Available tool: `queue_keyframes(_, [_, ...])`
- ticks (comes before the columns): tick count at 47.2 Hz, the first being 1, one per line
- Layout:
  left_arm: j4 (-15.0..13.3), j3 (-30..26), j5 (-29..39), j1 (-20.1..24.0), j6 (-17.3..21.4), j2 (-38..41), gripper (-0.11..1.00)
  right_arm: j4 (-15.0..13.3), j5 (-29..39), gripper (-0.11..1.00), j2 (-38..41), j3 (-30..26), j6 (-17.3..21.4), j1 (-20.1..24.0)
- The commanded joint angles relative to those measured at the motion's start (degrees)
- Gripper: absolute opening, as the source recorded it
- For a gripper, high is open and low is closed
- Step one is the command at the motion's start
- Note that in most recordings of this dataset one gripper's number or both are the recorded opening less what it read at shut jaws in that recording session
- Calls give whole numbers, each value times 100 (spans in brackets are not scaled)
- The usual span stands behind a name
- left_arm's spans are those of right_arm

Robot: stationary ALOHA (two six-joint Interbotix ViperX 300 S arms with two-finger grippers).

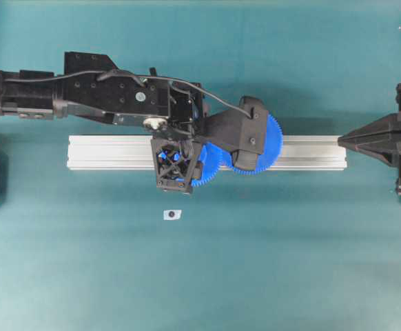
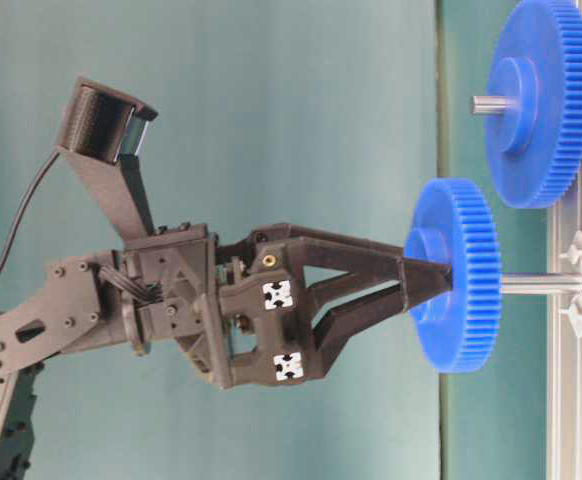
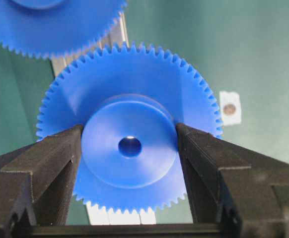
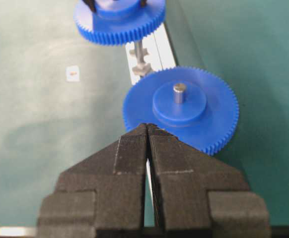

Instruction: Find the location of the shaft and insert the small gear.

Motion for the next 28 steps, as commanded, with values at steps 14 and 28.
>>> queue_keyframes(14, [9,123,-114,18,-9,-114,63,9,-53,1,44,-62,44,-18])
queue_keyframes(28, [18,237,-360,18,-9,-114,63,9,-53,1,35,-62,44,-18])
